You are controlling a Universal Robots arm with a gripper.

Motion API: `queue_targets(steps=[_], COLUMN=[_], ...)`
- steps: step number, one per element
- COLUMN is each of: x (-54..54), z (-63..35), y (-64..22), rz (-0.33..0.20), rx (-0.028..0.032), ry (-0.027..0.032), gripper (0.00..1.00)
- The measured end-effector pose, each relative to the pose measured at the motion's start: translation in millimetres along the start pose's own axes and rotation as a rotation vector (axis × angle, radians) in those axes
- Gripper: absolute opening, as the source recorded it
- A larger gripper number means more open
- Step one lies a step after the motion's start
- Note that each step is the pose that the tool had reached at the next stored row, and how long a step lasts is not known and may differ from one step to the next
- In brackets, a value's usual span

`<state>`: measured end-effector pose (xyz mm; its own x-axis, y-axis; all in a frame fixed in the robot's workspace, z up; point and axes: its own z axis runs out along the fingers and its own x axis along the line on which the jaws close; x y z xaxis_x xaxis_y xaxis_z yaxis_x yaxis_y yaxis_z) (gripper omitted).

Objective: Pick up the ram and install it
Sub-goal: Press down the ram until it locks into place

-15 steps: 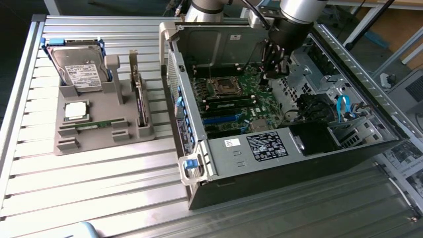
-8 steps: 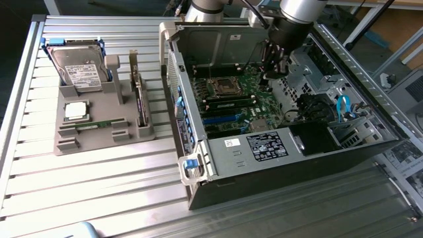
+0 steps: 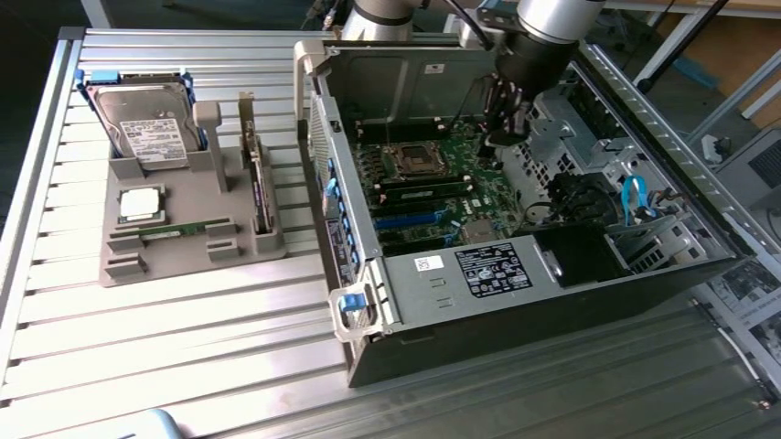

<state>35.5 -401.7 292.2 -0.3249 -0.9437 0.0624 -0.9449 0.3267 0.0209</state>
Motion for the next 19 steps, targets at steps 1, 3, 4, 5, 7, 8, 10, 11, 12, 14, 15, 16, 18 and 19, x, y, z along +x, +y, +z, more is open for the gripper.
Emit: queue_targets(steps=[1,3,4,5,7,8,10,11,12,14,15,16,18,19], x=[0.0,0.0,0.0,0.0,0.0,0.0,0.0,0.0,0.0,0.0,0.0,0.0,0.0,0.0], z=[0.0,0.1,0.0,0.0,0.0,0.0,0.0,0.0,0.0,0.0,0.0,0.0,0.0,0.0], y=[0.0,0.0,0.0,0.0,0.0,0.0,0.0,0.0,0.0,0.0,0.0,0.0,0.0,0.0], rz=[0.008,0.027,0.041,0.05,0.075,0.083,0.101,0.112,0.119,0.134,0.143,0.15,0.162,0.172], rx=[-0.0004,-0.0016,-0.0025,-0.003,-0.0046,-0.0051,-0.0062,-0.0069,-0.0074,-0.0082,-0.0088,-0.0093,-0.01,-0.0107], ry=[0.0,-0.0005,-0.0007,-0.0008,-0.0014,-0.0015,-0.002,-0.0022,-0.0023,-0.0026,-0.0028,-0.003,-0.0032,-0.0034], gripper=[0.11,0.11,0.11,0.11,0.11,0.11,0.11,0.11,0.11,0.11,0.11,0.11,0.11,0.11])
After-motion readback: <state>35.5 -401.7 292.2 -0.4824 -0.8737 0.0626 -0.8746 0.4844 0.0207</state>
